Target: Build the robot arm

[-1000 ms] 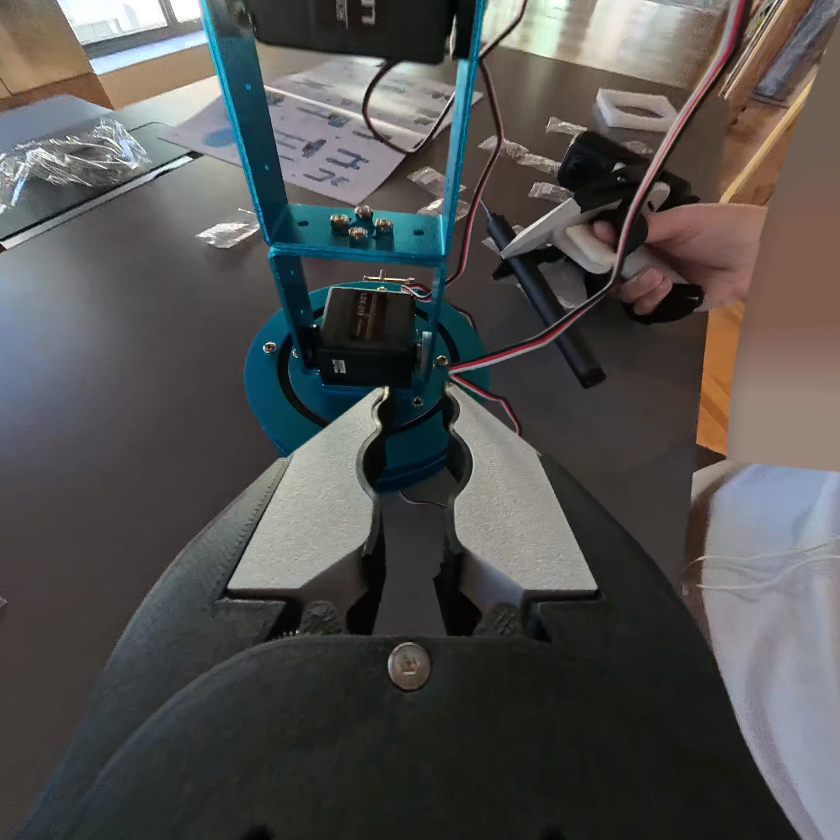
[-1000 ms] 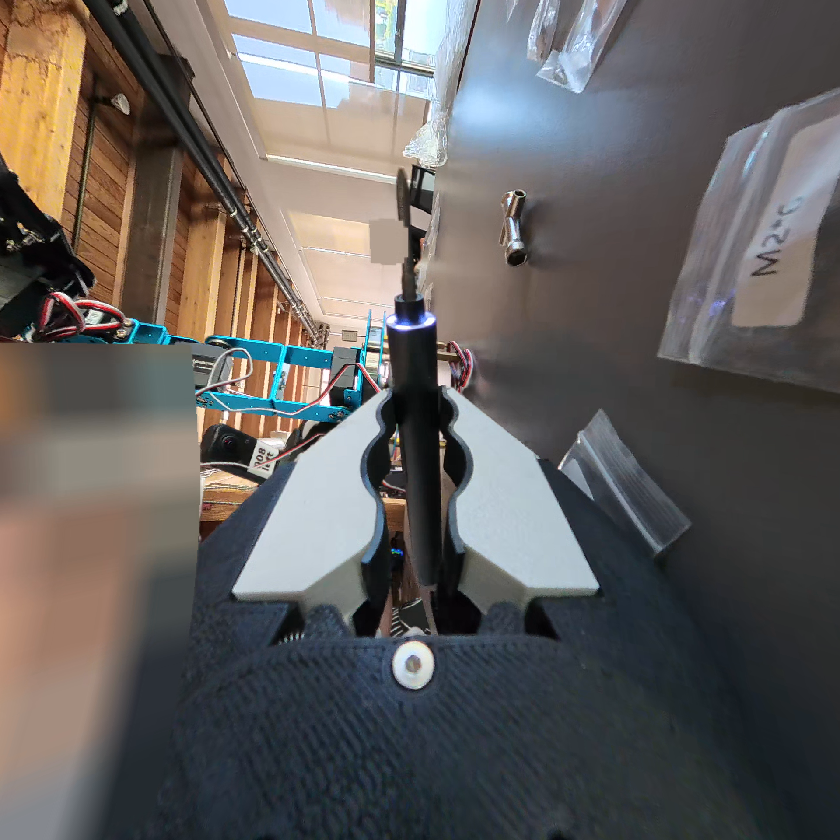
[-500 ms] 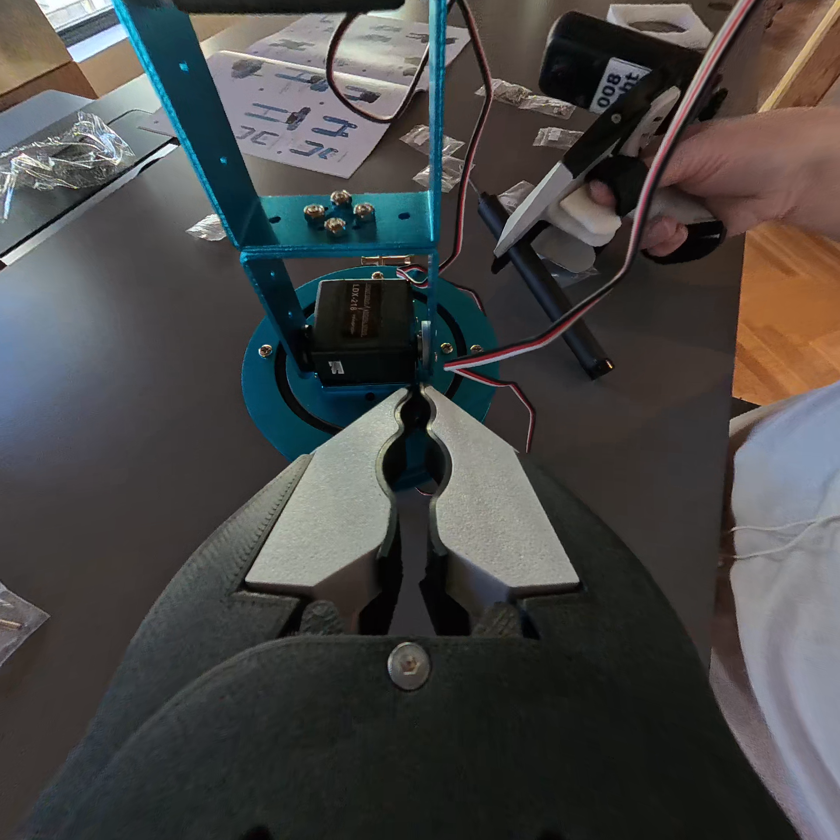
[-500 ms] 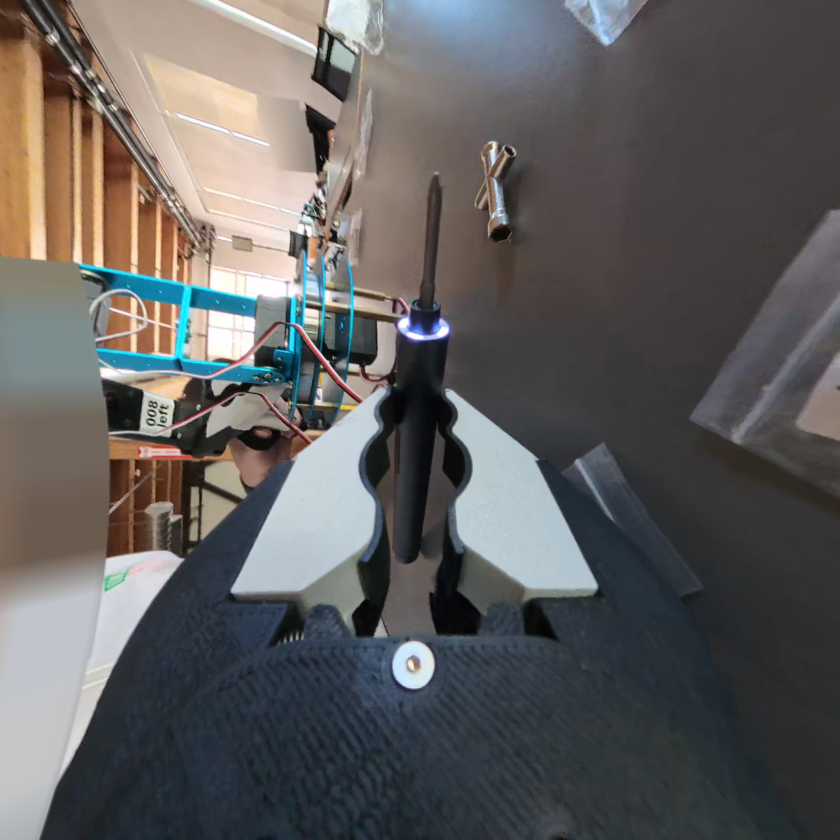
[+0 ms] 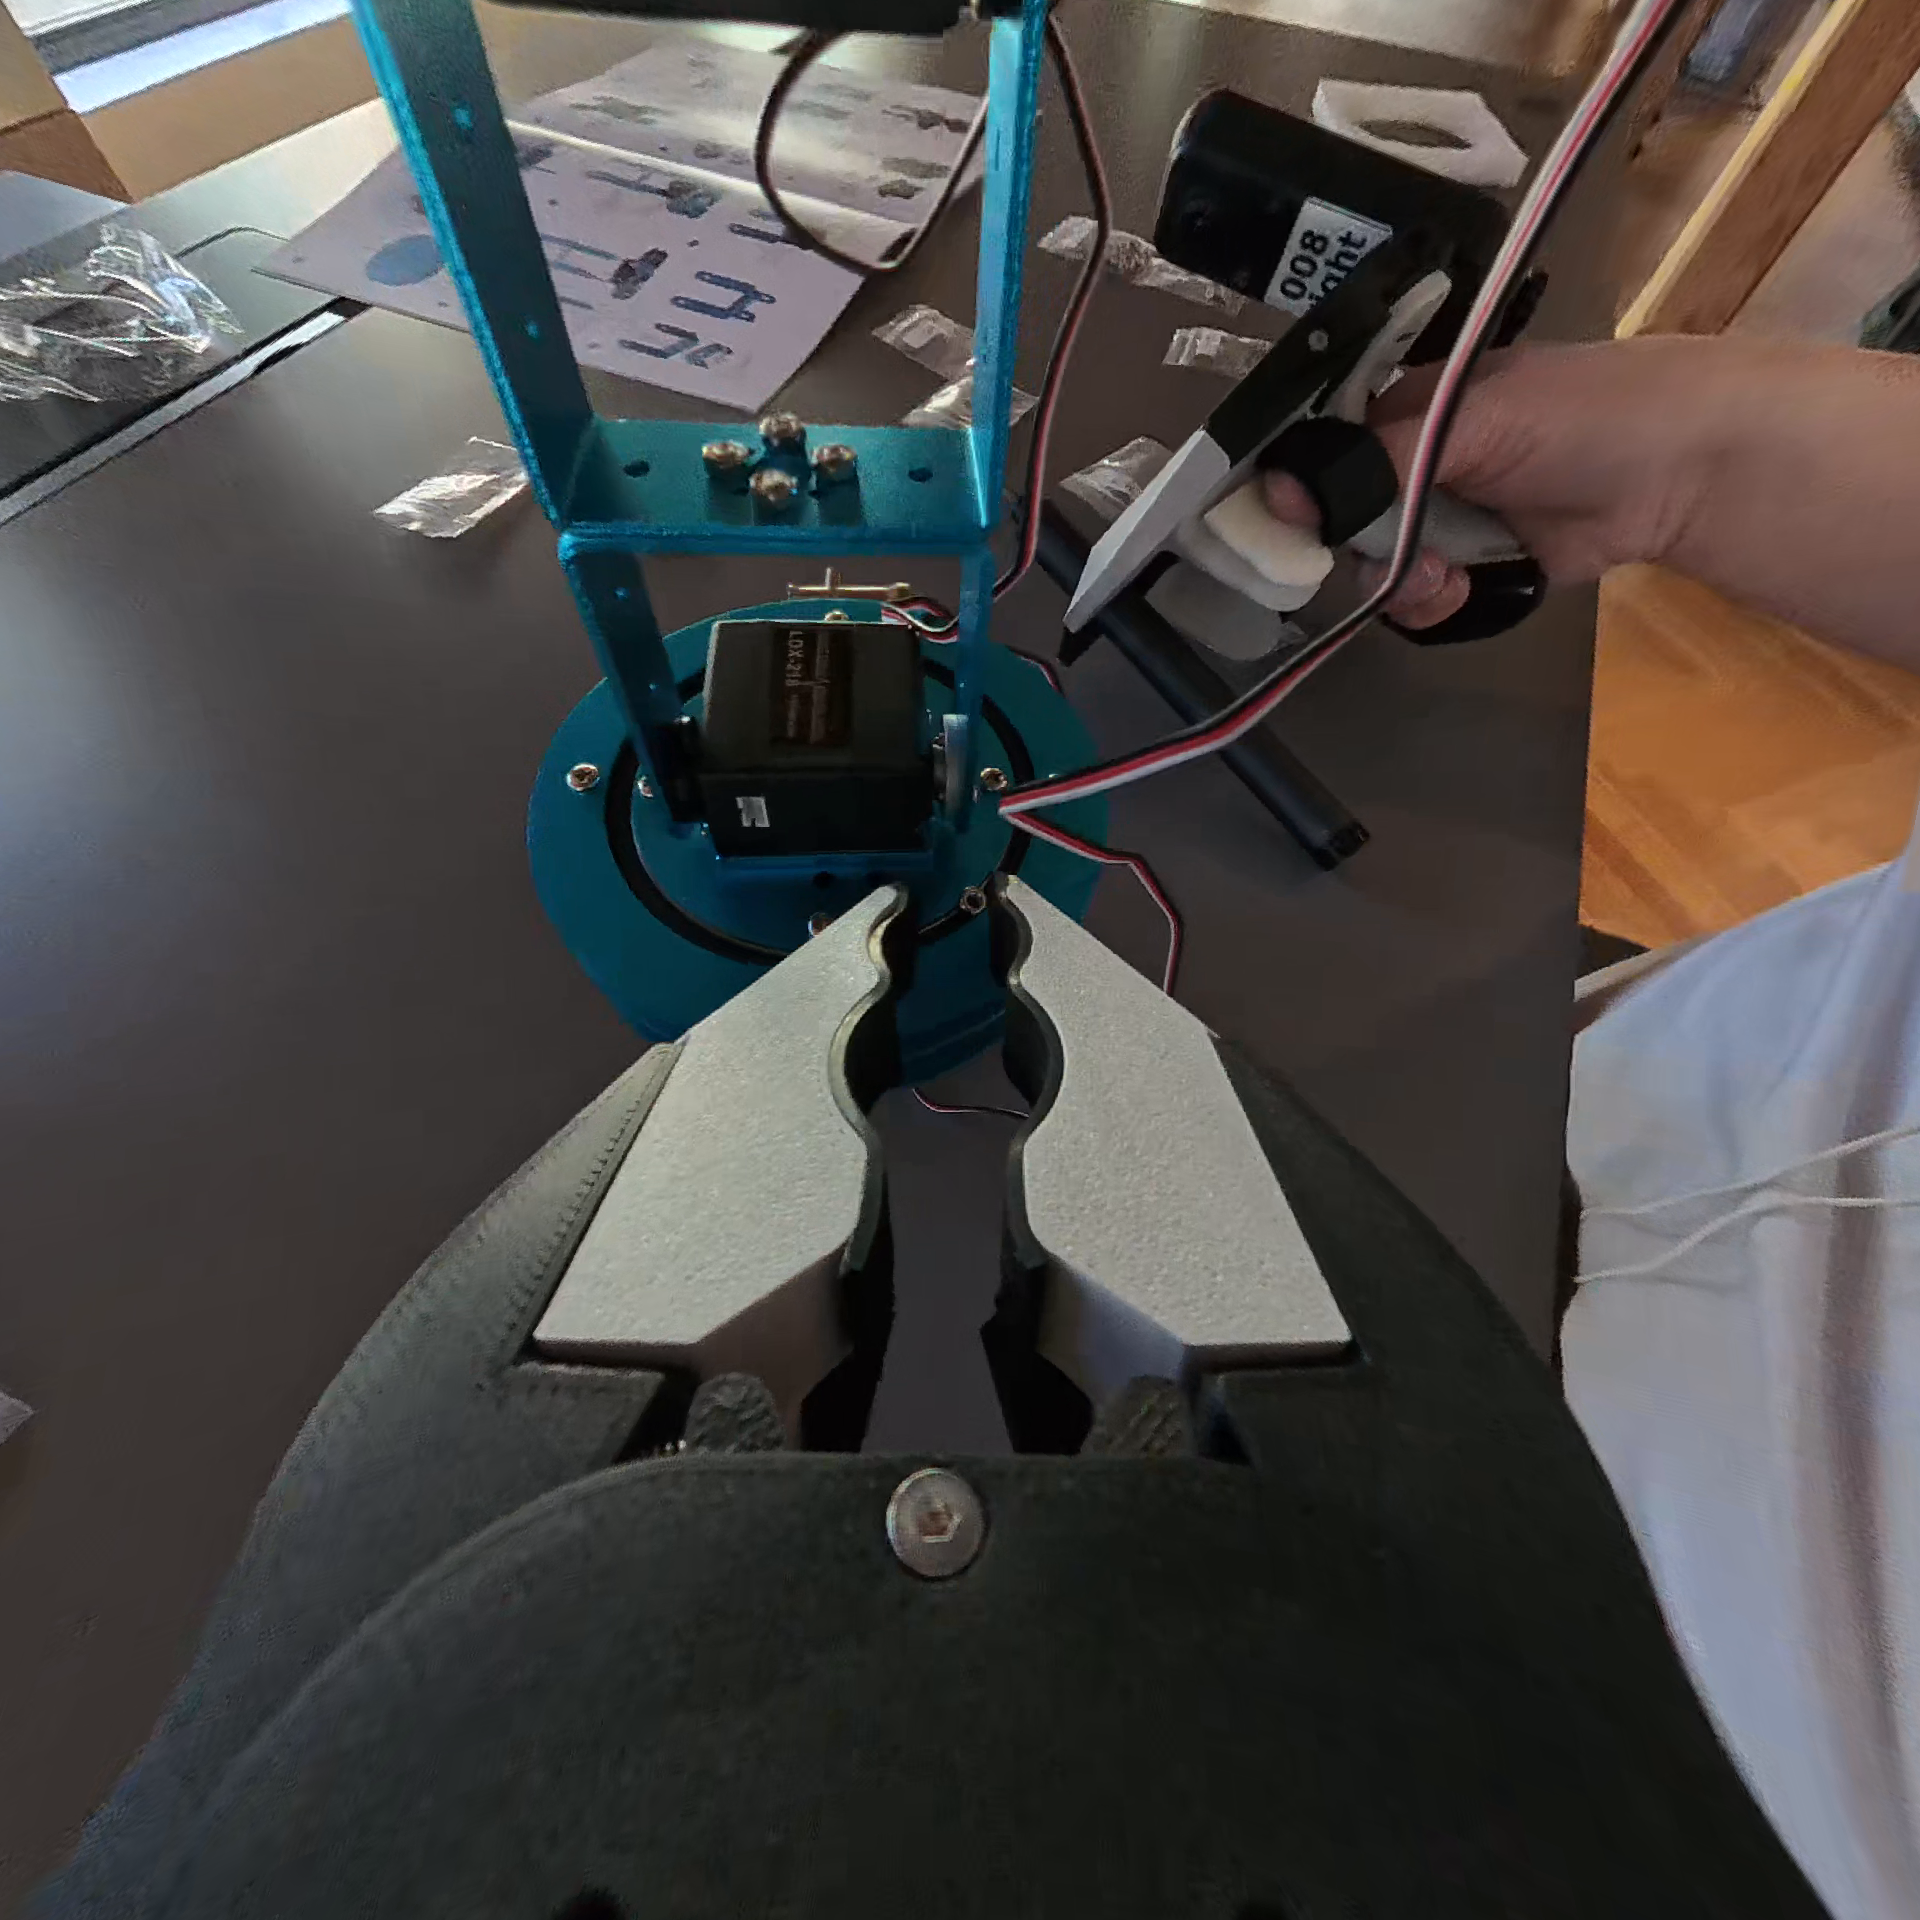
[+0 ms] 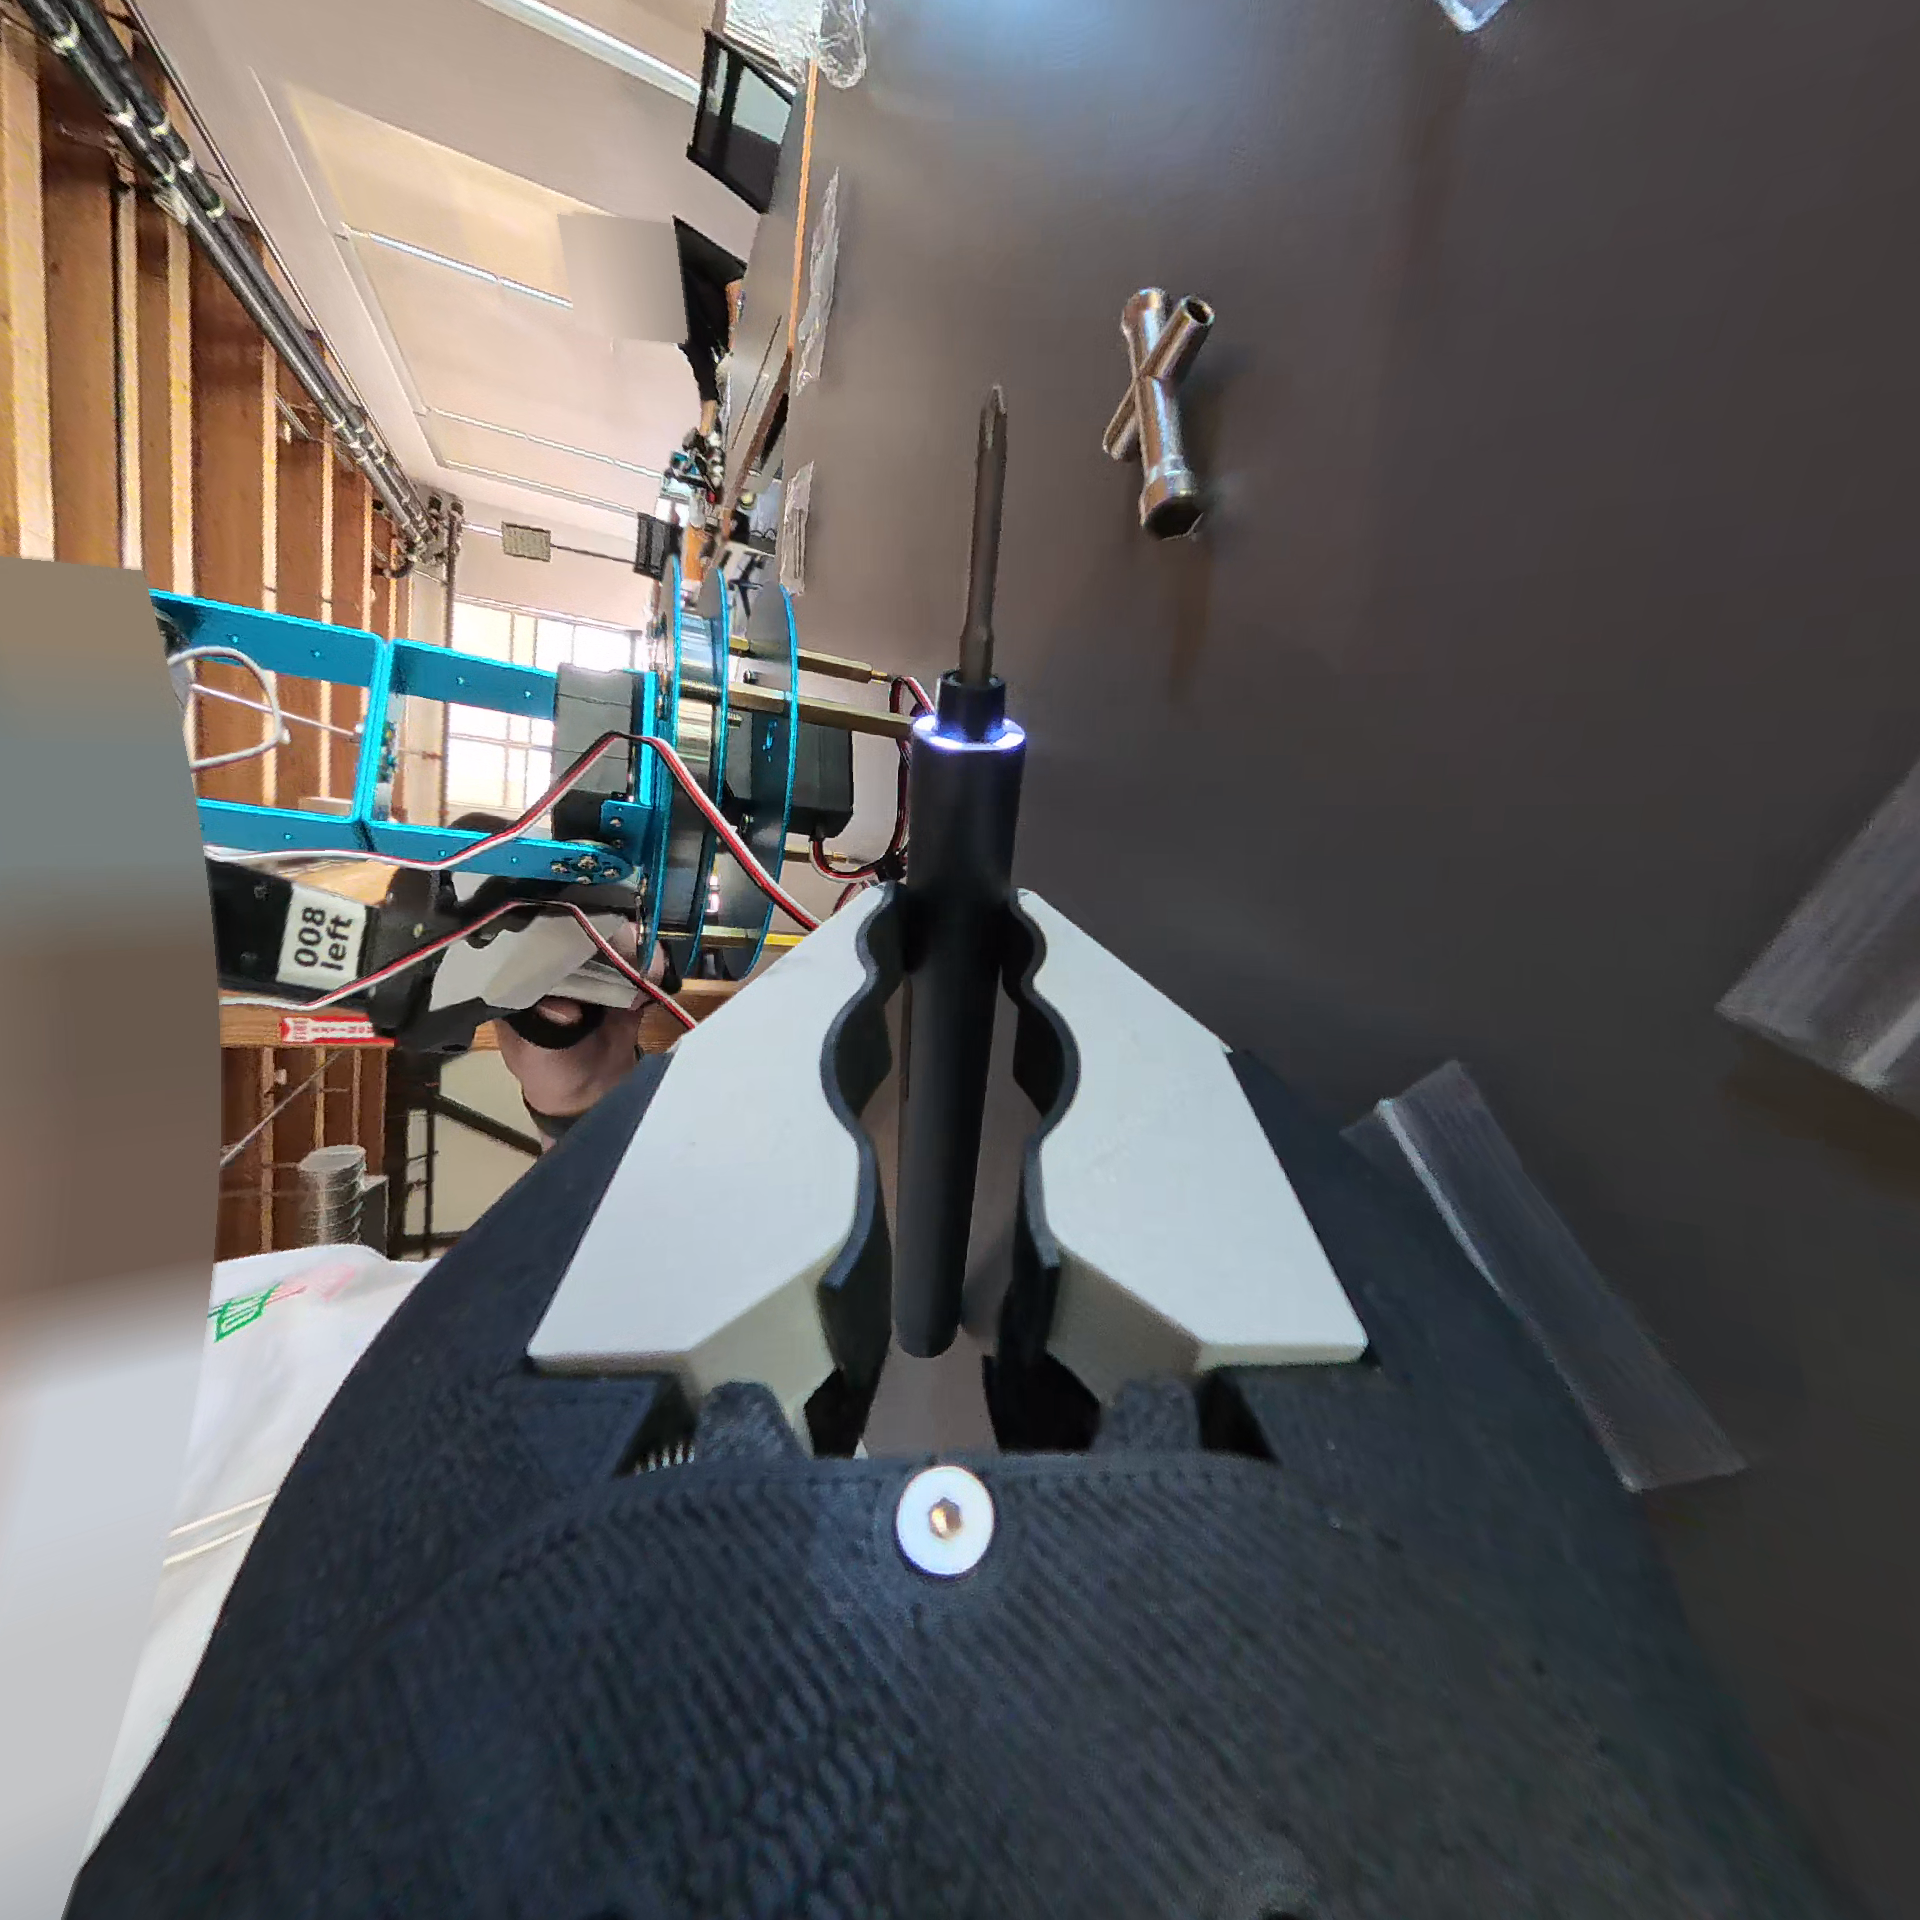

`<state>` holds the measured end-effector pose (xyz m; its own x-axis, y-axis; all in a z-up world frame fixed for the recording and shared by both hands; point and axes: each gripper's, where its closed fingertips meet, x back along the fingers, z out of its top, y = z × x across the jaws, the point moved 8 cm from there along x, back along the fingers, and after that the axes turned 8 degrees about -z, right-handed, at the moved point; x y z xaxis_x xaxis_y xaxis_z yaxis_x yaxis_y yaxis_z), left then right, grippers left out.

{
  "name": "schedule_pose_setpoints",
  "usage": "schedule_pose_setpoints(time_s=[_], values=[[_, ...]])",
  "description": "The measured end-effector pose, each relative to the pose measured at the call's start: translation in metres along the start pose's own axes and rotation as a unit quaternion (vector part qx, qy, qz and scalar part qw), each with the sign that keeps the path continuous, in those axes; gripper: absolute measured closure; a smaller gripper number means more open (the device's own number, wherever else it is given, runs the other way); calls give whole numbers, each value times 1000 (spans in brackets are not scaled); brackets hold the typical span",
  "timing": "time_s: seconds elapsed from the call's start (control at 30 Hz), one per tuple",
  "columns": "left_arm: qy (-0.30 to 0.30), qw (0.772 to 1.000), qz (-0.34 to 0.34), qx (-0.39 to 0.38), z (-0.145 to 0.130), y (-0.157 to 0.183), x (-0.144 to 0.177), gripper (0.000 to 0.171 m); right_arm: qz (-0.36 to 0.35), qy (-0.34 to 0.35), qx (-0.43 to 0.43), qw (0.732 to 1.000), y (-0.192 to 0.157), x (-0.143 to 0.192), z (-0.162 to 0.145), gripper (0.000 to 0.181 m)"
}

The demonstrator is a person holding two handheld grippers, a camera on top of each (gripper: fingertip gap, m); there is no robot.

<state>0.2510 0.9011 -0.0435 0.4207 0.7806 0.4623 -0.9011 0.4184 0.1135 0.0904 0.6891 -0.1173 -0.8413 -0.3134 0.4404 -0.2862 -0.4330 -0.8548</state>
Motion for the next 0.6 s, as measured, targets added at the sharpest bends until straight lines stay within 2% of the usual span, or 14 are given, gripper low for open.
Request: schedule_pose_setpoints(time_s=[0.17,0.43,0.6], values=[[-44,997,-28,-65,2,-4,-1,160,1,1,-2,1000,1,1,-1,165],[-79,979,-102,-155,7,-8,-2,161,6,-5,1,1000,0,0,-4,165],[-94,972,-147,-155,11,-13,-5,163,11,-3,3,1000,0,0,-5,165]])
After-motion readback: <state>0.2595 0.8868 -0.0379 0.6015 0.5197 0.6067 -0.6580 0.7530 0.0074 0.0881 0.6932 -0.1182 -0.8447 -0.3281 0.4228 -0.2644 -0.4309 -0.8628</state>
